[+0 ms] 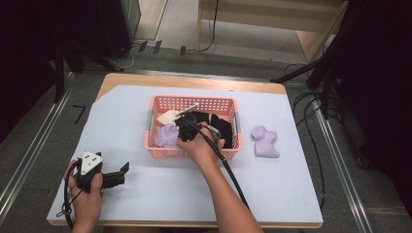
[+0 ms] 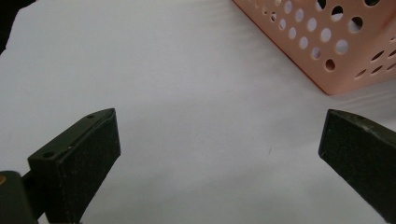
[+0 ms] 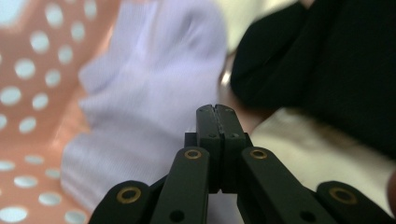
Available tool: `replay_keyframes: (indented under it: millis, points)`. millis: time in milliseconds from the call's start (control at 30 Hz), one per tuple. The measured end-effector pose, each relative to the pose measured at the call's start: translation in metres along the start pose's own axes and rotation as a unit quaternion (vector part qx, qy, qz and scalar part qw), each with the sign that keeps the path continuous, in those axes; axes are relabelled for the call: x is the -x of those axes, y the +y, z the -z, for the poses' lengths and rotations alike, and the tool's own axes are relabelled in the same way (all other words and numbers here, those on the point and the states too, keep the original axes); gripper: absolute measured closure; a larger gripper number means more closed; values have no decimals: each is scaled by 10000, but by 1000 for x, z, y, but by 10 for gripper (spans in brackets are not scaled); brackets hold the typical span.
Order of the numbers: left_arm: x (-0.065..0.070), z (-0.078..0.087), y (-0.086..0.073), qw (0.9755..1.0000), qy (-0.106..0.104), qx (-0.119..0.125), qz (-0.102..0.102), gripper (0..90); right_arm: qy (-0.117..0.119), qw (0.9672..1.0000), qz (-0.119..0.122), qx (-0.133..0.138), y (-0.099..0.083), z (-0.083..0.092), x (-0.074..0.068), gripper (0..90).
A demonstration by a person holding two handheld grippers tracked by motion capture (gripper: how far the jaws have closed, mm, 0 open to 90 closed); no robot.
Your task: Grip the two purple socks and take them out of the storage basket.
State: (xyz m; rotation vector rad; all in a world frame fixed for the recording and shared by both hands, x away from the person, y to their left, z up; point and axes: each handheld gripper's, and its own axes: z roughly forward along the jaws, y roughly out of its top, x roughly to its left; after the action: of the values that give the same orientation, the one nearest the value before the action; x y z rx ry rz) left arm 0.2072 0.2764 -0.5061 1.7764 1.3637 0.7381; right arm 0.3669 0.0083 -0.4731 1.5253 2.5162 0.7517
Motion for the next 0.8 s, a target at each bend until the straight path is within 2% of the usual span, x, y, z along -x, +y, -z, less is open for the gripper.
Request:
replay_keyframes:
  millis: [100,167,233,333,367,400,433,500,533,567,633,700,733,800]
  points:
    - [0,0,0,10000,2,-3,-9,0,-149,9987,-80,477,-1,5,3,900]
    - [0,0,0,10000,3,-12,-11,0,-154,9979,-39,630,-1,7,3,900]
    - [0,0,0,10000,16,-6,-17,0,85,9987,-21,508,0,5,2,888]
    - [0,0,0,10000,13,-10,-17,0,391,9992,-78,81,2,-2,-4,701]
    - [0,-1,0,10000,14,-3,-19,0,406,9991,-96,-37,3,-3,-5,659]
    - [1,0,0,10000,22,-5,-23,0,305,9994,-108,-85,4,-4,-5,599]
    - [1,-1,0,10000,18,-5,-29,0,207,9996,-167,-129,5,-5,-5,573]
    - [1,-1,0,10000,18,-1,-31,0,109,9986,-200,-468,8,-9,-5,555]
    - [1,-1,0,10000,19,-1,-36,0,43,9974,-273,-672,9,-11,-6,561]
    - [1,-1,0,10000,18,0,-39,0,0,9974,-219,-692,10,-11,-7,566]
    - [1,0,0,10000,14,-11,-52,0,-145,9970,34,-754,11,-13,-11,611]
    - [1,0,0,10000,17,-15,-48,0,-434,9951,420,-781,10,-14,-17,652]
    - [1,0,0,10000,31,1,-36,0,-433,9947,522,-776,11,-14,-19,693]
    - [1,0,0,10000,16,-11,-51,0,-338,9953,477,-778,10,-14,-20,796]
